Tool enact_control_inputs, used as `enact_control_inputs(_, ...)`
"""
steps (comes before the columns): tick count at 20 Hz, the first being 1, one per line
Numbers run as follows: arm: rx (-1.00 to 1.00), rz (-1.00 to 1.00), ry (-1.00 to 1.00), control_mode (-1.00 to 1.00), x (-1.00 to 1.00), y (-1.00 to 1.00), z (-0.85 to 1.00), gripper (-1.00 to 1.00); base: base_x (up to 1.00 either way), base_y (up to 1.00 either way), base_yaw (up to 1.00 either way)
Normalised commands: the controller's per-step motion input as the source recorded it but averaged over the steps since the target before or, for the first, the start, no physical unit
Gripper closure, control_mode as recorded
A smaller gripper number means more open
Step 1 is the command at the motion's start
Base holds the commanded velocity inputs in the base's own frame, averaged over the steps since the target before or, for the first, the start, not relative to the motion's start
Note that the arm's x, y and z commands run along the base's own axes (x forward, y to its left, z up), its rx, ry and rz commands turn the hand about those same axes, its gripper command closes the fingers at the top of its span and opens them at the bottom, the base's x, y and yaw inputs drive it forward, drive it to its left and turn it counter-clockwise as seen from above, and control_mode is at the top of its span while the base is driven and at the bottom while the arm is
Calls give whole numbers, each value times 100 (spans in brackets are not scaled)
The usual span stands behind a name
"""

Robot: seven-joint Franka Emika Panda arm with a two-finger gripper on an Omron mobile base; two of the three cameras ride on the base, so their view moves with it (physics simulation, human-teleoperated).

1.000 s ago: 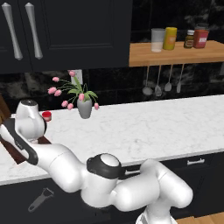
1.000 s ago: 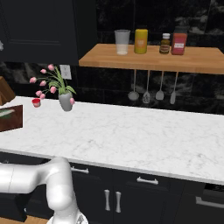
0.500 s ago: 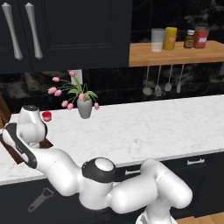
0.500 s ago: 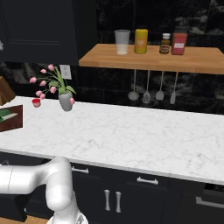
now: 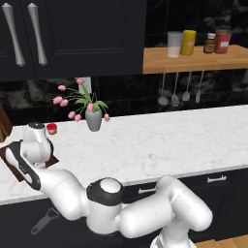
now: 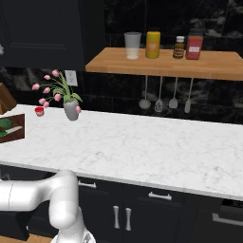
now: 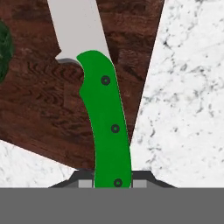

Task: Place the appropriate cutting tool for cutting the broccoli skin on the cutting board.

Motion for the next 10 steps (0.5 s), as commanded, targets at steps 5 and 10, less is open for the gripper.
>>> enact_control_inputs(5, -2, -1, 0, -100, 14, 22, -27, 100, 0, 0, 0)
enact_control_inputs(10, -2, 0, 0, -100, 15, 23, -26, 100, 0, 0, 0)
